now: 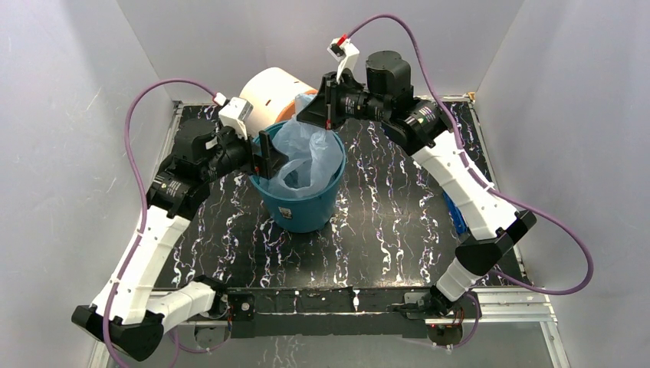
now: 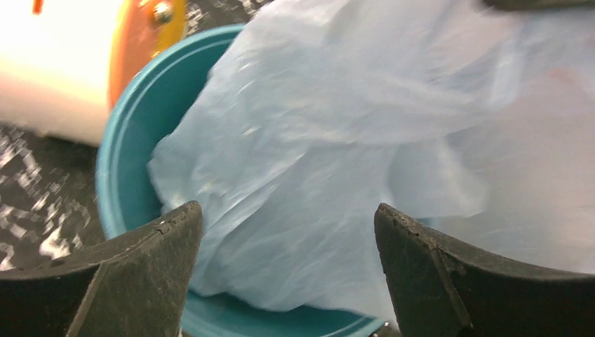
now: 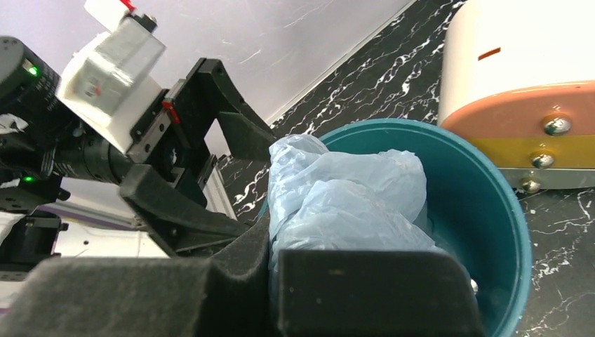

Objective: Put the trash bags into the trash bin
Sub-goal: Place the trash bag in the trash bin.

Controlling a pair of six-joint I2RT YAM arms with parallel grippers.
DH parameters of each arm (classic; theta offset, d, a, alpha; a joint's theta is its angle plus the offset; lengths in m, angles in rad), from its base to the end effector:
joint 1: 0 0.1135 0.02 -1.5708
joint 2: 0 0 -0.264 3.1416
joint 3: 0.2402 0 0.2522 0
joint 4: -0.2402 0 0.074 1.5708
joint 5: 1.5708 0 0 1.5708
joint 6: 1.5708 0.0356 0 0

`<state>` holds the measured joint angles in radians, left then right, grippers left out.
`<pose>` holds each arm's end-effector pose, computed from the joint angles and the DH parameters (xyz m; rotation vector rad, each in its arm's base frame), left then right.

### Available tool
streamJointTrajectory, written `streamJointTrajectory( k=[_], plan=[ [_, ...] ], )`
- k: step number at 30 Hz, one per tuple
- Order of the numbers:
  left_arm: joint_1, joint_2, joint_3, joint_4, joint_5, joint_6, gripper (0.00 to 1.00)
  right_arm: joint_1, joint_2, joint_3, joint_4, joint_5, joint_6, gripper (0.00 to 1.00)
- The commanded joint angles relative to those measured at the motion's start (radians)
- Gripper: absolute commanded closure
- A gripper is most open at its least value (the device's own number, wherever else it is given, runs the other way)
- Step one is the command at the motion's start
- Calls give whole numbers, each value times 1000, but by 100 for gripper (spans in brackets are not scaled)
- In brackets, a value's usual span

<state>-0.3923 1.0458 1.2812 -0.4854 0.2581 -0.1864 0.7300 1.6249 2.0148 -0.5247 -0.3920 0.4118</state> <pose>0.1970 -0.0913 0.4306 0.3758 1.8217 -0.6403 0.2473 0.2395 0.5114 -0.5985 1.7425 1.1602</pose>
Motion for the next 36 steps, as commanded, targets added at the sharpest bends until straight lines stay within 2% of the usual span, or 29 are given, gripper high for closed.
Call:
streamJointTrajectory(
  k=[1,9,11,14,15,18,20,22,25,30,36],
  plan=[
    [16,8,71,95,247,-24,10,8,-31,5,49,-57,11,100],
    [18,97,72,101,471,-5,9,8,-58,-17,102,-126,32,100],
    [18,123,74,72,475,18,9,7,-65,-22,111,-128,32,100],
    [18,154,78,17,470,81,13,8,-89,-66,198,-226,46,100],
    [17,156,72,12,442,85,16,6,-101,-85,232,-244,56,100],
    [17,152,50,2,366,97,35,7,-120,-106,262,-248,68,99],
    [17,142,39,-5,334,105,61,8,-119,-103,249,-219,61,99],
    [17,114,25,-3,235,95,82,7,-113,-102,229,-186,52,99],
    [17,42,-4,30,61,58,100,8,-93,-87,187,-113,49,98],
    [17,-78,-67,76,-162,1,100,8,-15,-19,73,-3,38,99],
    [18,-49,-42,-33,-131,32,100,8,71,20,42,19,42,100]
  ],
)
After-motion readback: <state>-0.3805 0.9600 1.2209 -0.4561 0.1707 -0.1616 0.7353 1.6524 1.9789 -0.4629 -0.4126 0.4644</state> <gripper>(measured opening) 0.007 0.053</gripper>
